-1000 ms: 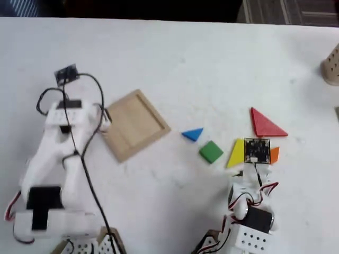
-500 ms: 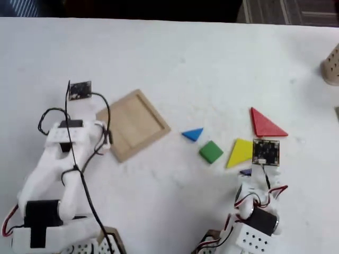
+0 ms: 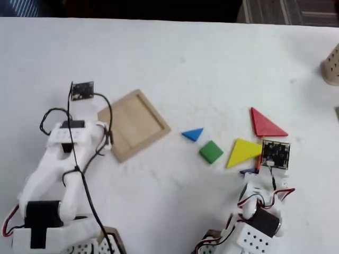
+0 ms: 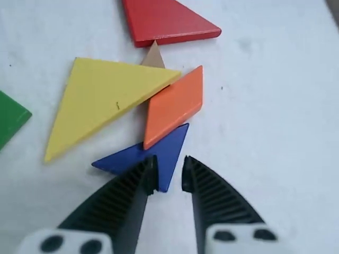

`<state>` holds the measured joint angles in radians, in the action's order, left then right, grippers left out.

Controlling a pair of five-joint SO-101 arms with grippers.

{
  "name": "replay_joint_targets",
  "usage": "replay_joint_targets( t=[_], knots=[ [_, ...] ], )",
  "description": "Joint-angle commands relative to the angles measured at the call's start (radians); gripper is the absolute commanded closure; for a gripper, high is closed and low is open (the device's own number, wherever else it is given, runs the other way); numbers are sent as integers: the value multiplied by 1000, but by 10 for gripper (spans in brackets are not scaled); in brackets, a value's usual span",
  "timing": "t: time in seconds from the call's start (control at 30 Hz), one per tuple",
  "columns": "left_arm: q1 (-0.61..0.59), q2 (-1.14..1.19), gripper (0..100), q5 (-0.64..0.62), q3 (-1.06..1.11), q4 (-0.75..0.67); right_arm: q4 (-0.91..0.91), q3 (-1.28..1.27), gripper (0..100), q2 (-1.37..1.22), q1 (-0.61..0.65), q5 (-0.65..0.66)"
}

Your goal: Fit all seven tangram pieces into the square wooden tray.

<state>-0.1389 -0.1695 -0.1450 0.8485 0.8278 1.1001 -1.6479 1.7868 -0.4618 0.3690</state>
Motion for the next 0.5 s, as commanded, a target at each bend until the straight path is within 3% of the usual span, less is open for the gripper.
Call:
replay_joint_targets(
  t=[0.0,0.13,0.33,0.47],
  knots=[
    [27,-30,823,-43,-17,3,-21,94,915,-107,59,-37],
    [53,-116,823,-147,-78,61,-113,98,976,-274,136,-32],
    [300,-191,828,-233,-97,17,-139,129,981,-410,134,-31],
    [404,-71,976,-308,-196,-35,-140,129,981,-418,133,-31]
  ],
)
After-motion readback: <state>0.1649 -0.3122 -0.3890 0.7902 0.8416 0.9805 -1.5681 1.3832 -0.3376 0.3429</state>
